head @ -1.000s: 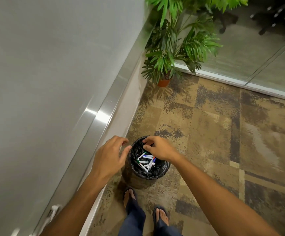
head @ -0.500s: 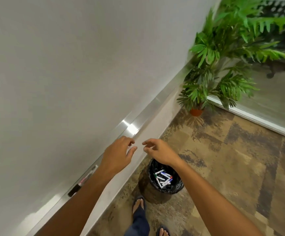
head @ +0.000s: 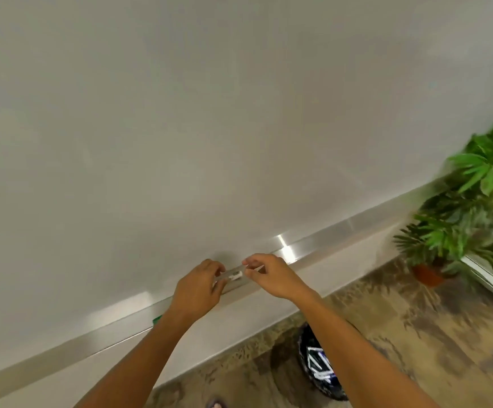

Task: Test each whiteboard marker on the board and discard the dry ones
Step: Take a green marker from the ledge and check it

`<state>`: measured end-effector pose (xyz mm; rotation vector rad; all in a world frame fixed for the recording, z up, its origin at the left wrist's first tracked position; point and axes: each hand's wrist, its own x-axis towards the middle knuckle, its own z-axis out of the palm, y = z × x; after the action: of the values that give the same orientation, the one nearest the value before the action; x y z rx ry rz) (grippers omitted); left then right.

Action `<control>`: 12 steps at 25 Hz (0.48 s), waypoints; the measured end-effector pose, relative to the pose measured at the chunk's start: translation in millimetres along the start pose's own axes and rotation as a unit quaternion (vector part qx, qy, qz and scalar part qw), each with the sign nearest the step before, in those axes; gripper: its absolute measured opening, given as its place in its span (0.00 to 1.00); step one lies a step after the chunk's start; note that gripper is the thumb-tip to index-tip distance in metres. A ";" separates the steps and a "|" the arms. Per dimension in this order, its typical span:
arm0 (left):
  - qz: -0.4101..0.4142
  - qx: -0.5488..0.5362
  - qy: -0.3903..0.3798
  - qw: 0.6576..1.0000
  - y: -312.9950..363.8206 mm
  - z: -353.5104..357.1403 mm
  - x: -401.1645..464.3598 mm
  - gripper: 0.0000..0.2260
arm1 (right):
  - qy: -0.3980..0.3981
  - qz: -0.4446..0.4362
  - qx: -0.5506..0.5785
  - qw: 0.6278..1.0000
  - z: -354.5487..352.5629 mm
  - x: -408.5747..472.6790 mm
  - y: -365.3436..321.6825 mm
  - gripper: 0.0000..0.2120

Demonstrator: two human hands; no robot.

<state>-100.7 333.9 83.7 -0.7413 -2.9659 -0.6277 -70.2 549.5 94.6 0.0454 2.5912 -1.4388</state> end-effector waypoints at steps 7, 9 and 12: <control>-0.070 0.015 0.012 0.997 -70.0 -3.6 -48.1 0.10 | -0.100 -0.029 -0.048 0.993 71.1 40.7 -37.2 0.16; -0.086 0.013 0.010 0.996 -87.7 -1.0 -57.4 0.11 | -0.122 -0.031 -0.061 0.990 91.0 48.5 -42.6 0.16; -0.111 0.016 -0.006 0.994 -112.6 4.9 -66.9 0.11 | -0.149 -0.037 -0.099 0.983 121.4 58.7 -43.6 0.16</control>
<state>-92.3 215.1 29.0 -0.4156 -3.0872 -0.5852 -115.9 420.3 58.5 -0.2741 2.4910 -1.1021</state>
